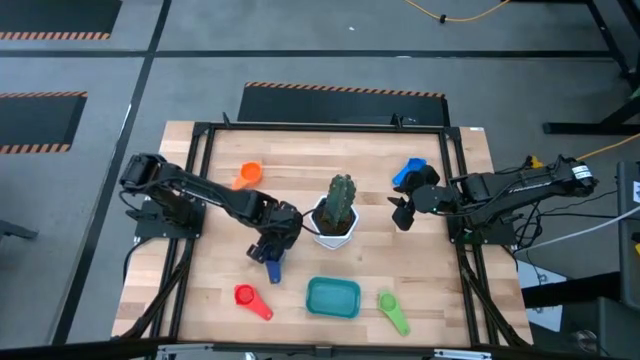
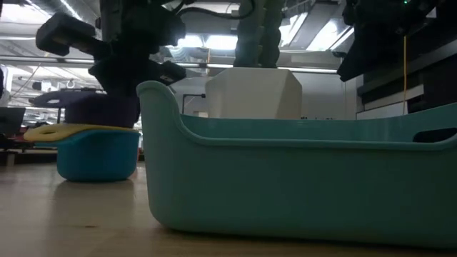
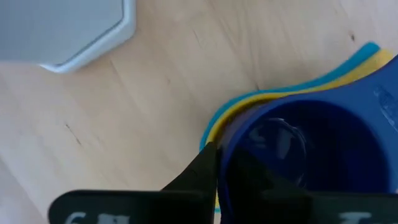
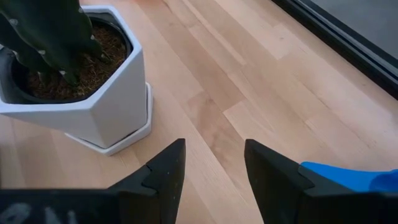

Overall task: Nest measuring cups in basket
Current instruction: Stack the dark blue measuring cup on top of the yellow measuring cup, then stack the orange measuring cup on top of the dark blue measuring cup

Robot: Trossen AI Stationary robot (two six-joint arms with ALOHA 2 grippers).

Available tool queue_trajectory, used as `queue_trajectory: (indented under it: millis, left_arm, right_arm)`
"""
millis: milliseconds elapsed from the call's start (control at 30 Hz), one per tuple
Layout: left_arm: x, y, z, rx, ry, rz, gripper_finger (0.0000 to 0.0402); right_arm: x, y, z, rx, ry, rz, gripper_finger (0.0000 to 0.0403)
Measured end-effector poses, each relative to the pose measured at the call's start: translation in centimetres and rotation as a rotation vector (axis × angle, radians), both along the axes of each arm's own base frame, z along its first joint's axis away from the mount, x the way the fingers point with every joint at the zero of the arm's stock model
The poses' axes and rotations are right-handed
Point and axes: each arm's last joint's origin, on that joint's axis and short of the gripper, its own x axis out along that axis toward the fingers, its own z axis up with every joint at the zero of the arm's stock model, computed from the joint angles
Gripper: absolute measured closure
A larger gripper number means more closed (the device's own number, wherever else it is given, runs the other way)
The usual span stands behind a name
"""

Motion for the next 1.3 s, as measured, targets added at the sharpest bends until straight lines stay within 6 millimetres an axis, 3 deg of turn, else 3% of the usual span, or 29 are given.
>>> queue_trajectory:
  millis: [500, 767, 1000, 1300]
  left_arm:
    - [0.2, -0.2, -0.3, -0.014, 0.009, 0.038, 0.0316]
    - [0.1, 0.0, -0.2, -0.025, 0.011, 0.085, 0.0315]
    - [-1.2, 1.7, 2.4, -0.034, -0.019, 0.150, 0.0314]
    - [-4.9, 7.1, 7.5, 0.148, -0.195, 0.332, 0.0317]
  right_arm:
    - [0.0, 0.0, 0.0, 0.000, 0.000, 0.000, 0.0232]
    - [0.0, 0.0, 0.0, 0.001, 0.000, -0.001, 0.0232]
    - [0.0, 0.0, 0.0, 0.003, -0.004, -0.003, 0.0232]
    - [0.1, 0.0, 0.1, 0.003, -0.017, 0.000, 0.0232]
